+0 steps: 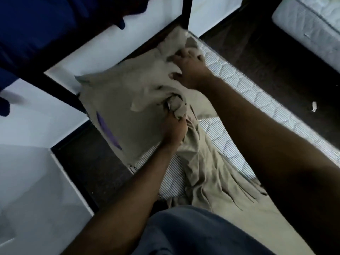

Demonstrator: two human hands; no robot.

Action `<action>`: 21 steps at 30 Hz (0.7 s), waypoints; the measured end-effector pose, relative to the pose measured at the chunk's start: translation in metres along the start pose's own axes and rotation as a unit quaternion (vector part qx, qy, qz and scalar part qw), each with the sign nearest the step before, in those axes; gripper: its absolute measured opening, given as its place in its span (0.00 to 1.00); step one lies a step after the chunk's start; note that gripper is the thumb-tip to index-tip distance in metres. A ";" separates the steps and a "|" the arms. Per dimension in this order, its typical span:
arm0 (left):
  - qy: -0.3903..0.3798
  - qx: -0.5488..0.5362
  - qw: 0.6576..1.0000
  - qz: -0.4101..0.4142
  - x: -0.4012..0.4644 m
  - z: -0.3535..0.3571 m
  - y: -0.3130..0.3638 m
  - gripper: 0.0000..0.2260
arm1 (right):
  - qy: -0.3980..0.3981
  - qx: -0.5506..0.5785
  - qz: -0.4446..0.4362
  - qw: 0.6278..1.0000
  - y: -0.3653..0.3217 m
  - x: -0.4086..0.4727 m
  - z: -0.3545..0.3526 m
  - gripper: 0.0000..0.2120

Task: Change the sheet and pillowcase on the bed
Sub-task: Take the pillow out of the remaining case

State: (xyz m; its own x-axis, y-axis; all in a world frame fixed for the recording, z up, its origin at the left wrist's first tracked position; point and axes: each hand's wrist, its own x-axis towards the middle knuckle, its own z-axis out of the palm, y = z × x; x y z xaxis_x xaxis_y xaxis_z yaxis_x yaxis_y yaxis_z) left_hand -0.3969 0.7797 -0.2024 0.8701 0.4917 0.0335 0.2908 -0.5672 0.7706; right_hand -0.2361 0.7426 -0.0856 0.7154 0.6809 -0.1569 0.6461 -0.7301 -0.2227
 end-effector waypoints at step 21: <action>-0.169 -0.313 0.932 -0.065 -0.047 -0.042 0.089 0.19 | 0.080 0.715 0.184 0.670 0.008 -0.180 0.045 0.15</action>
State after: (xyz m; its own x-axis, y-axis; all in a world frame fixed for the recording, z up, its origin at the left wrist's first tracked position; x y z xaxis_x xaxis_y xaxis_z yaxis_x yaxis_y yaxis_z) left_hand -0.4282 0.7337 -0.1087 0.9504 0.2327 -0.2063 0.2049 0.0308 0.9783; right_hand -0.3714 0.6167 -0.1028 0.8493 0.3721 -0.3744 -0.4149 0.0321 -0.9093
